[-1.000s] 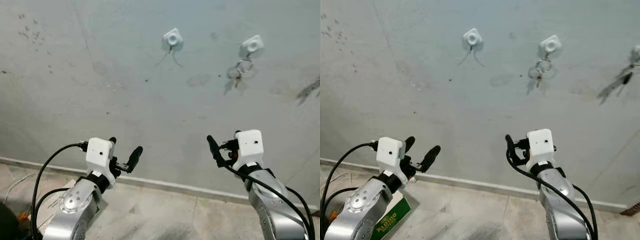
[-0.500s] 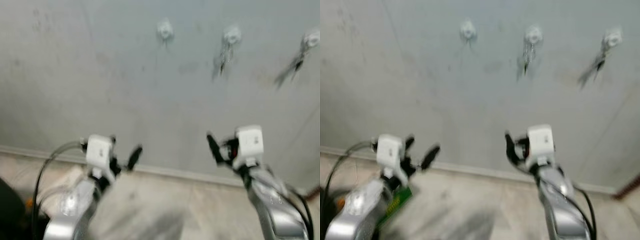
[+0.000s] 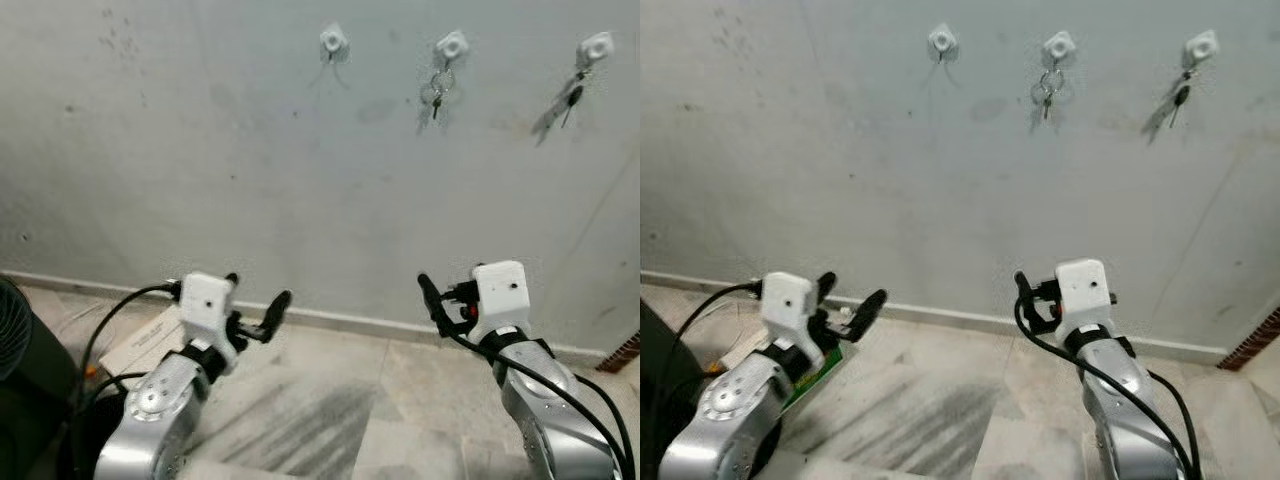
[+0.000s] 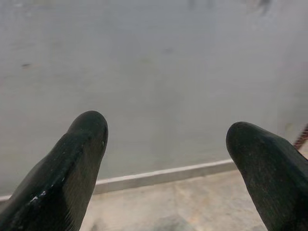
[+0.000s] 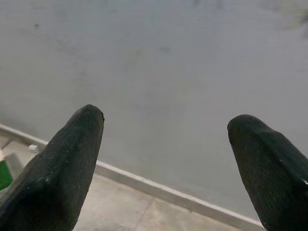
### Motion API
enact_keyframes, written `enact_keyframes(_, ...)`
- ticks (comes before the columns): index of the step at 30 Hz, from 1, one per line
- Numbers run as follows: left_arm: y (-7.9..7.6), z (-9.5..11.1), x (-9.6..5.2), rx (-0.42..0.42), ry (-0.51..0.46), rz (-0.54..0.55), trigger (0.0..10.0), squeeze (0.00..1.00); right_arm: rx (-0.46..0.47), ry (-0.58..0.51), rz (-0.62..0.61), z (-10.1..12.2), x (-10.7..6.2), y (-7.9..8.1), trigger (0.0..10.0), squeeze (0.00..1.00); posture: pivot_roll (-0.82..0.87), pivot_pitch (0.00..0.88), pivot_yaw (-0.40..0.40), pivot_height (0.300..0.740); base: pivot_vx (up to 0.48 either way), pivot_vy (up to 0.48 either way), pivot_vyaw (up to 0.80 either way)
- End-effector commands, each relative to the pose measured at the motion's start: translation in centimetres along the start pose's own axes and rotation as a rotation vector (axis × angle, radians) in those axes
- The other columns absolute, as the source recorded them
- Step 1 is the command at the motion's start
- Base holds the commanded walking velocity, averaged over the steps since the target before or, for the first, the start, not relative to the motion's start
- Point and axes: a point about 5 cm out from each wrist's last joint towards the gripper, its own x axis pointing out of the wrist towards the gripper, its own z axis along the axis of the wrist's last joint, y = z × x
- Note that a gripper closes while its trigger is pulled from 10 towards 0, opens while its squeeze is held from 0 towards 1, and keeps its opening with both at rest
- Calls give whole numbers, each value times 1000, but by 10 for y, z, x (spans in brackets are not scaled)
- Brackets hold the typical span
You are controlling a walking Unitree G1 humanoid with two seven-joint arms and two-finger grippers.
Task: Hang keys on a hook
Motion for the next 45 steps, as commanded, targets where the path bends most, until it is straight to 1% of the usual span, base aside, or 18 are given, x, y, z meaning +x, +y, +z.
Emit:
enact_keyframes(1, 6, 1, -1, 17, 5, 23, 10000, 0, -1, -28, 4, 7, 1, 3, 10000, 0, -13, 5, 31, 740, -255, 0, 0)
enact_keyframes(8, 6, 0, 0, 15, 4, 24, 10000, 0, -3, -32, 3, 7, 2, 3, 10000, 0, -14, 2, 29, 740, -250, 0, 0)
enact_keyframes(15, 5, -1, 0, 25, 6, 27, 10000, 0, -2, -36, 4, 8, 2, 3, 10000, 0, -13, 2, 28, 740, 0, 0, 0)
enact_keyframes(18, 8, -1, 1, 29, 4, 38, 10000, 0, -1, -33, 6, 9, 4, 5, 10000, 0, -14, 0, 32, 740, 0, 0, 0)
enact_keyframes(20, 9, 0, 3, 18, 3, 39, 10000, 0, 14, -27, 4, 8, 5, 5, 10000, 0, -14, 0, 32, 740, 0, 0, -788)
enact_keyframes(30, 10, 3, 9, 9, -11, 40, 10000, 0, -3, -31, 1, 9, 6, 4, 10000, 0, -15, 0, 35, 740, 0, 0, -791)
enact_keyframes(34, 12, 5, 14, -42, -19, 70, 10000, 0, -10, -33, 0, 10, 8, 4, 10000, 0, -17, 0, 38, 740, 0, 0, -788)
enact_keyframes(45, 14, 6, 17, -80, -22, 91, 10000, 0, -15, -34, -3, 12, 9, 4, 10000, 0, -21, 5, 34, 740, 0, 0, -788)
